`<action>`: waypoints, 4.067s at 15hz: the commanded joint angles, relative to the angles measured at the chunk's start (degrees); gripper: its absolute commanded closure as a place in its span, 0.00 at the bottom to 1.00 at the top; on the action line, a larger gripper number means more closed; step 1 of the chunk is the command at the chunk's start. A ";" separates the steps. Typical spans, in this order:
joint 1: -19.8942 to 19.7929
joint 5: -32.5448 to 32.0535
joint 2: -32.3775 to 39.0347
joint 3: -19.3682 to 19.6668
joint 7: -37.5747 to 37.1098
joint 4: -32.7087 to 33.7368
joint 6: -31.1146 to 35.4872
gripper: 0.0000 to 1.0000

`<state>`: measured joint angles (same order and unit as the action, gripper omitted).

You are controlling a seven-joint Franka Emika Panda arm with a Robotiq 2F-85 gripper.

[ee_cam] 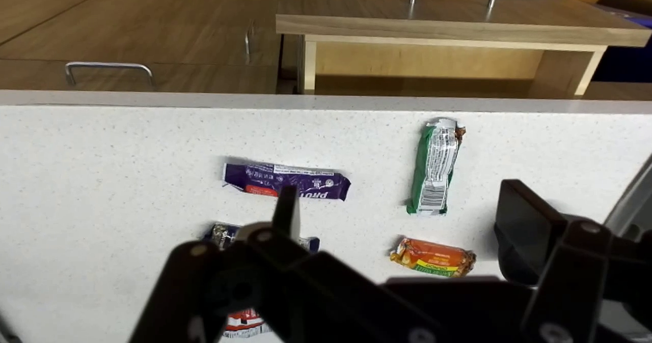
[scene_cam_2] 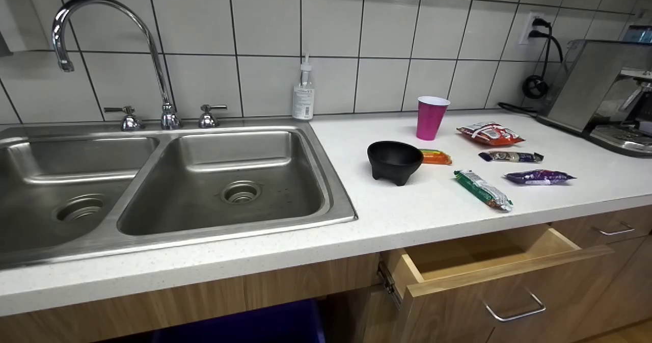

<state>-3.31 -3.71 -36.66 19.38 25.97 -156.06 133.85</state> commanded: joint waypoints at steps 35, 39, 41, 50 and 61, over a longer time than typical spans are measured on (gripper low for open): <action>2.27 3.29 32.18 -13.66 -15.67 -3.08 29.85 0.00; 2.34 3.31 36.46 -14.56 -15.68 -3.08 33.60 0.00; 2.32 3.13 38.47 -15.16 -16.03 -3.09 35.20 0.00; 2.46 2.43 46.77 -17.26 -18.41 -3.07 43.31 0.00; 3.18 2.80 55.06 -18.63 -21.45 -1.23 51.76 0.00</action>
<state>0.01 -0.94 15.95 1.75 6.65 -158.60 182.98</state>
